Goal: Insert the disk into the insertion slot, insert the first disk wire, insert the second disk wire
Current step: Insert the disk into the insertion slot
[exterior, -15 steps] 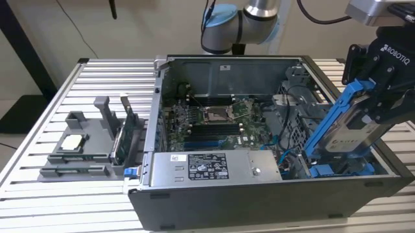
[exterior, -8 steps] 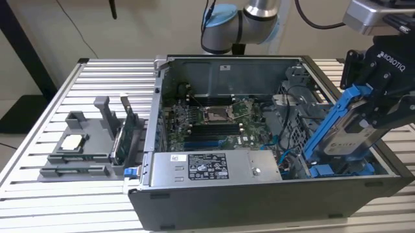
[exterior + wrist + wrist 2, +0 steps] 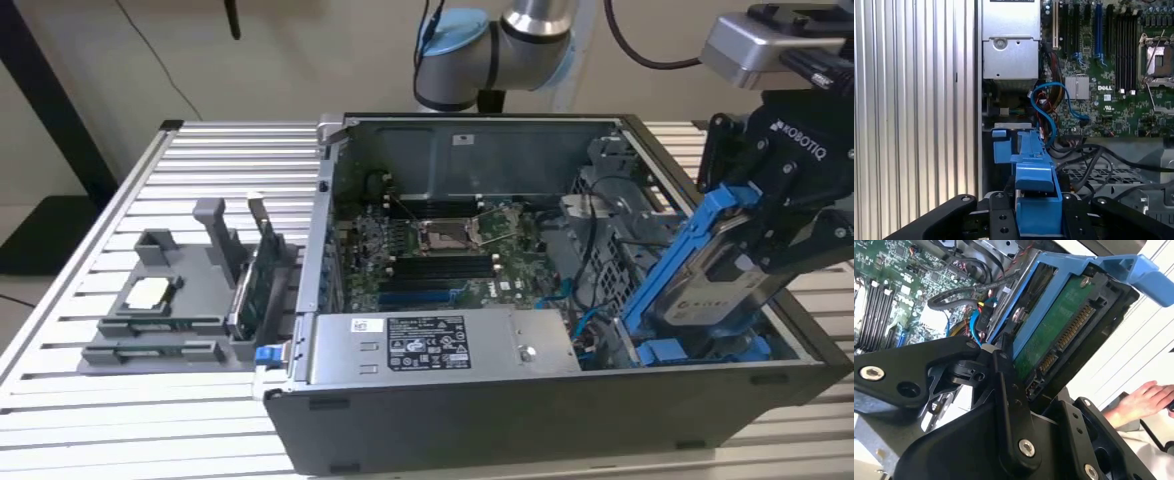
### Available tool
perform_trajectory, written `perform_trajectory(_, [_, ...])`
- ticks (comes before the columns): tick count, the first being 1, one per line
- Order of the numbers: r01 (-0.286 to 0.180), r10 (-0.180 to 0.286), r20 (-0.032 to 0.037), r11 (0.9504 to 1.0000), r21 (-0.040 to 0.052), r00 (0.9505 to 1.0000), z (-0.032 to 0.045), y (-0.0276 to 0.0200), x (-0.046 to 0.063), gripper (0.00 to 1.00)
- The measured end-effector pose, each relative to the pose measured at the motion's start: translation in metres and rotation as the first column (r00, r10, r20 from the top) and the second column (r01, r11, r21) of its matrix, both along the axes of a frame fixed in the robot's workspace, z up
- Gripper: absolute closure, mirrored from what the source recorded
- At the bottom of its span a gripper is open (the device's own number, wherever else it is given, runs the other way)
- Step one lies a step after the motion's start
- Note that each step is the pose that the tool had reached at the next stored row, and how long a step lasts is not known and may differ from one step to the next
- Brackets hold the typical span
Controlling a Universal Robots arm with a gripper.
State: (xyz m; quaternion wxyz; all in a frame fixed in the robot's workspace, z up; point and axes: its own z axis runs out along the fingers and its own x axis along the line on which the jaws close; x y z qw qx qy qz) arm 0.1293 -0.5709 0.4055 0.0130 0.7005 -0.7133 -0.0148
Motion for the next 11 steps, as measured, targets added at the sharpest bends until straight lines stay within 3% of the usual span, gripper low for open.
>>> perform_trajectory(11, [0.000,0.000,0.0000,1.0000,-0.0001,1.0000,-0.0193,0.0000,0.000,0.67])
